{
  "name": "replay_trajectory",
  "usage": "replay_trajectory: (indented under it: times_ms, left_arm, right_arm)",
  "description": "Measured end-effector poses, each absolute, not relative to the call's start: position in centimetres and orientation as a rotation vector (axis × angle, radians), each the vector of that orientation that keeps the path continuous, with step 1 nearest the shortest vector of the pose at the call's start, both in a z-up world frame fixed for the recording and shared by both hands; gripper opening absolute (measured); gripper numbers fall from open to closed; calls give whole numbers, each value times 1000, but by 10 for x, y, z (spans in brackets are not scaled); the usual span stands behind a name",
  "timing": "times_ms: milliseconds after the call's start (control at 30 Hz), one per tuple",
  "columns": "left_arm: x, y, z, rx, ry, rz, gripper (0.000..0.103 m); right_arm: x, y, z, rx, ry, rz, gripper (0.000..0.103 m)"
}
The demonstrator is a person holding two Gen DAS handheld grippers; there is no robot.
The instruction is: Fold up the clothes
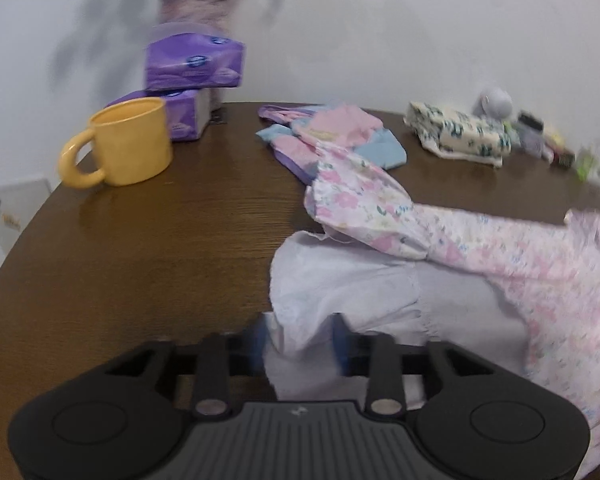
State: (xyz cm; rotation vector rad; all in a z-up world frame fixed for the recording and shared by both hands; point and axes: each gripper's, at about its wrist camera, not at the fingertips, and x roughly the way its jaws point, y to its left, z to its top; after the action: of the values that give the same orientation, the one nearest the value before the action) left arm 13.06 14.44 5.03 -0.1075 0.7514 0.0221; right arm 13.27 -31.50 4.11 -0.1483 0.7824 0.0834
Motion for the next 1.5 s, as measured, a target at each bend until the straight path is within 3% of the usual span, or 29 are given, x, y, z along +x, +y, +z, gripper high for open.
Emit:
replay_trajectory:
  times_ms: [67, 233, 500, 900, 1033, 1200, 1233, 1267, 1333, 1367, 1500]
  left_arm:
    - [112, 146, 61, -141, 717, -8, 55]
    - [57, 134, 82, -159, 667, -111, 62]
    - [-5, 76, 61, -82, 708, -195, 63]
    - [-27, 51, 40, 57, 678, -75, 60]
    - [-31, 49, 37, 85, 671, -53, 54]
    - [-34, 51, 34, 85, 666, -50, 40]
    - [-34, 51, 34, 92, 665, -50, 33]
    - [-34, 51, 33, 99, 664, -51, 26]
    - [-35, 51, 33, 129, 666, -56, 12]
    - [-35, 51, 34, 153, 663, -57, 5]
    - [-36, 57, 47, 246, 642, -74, 2]
  right_arm:
    - [124, -312, 48, -116, 773, 130, 26]
    - [100, -299, 66, -55, 739, 254, 31]
    - [86, -246, 64, -38, 728, 469, 34]
    - [53, -208, 52, -50, 723, 545, 35]
    - [45, -208, 49, -64, 727, 532, 39]
    - [42, -213, 45, -65, 740, 503, 38]
    - [42, -214, 44, -60, 745, 505, 34]
    - [43, -215, 43, -55, 751, 514, 21]
    - [43, -216, 42, -48, 762, 532, 8]
    - [43, -217, 43, -51, 760, 538, 4]
    - [47, -231, 54, 4, 764, 562, 2]
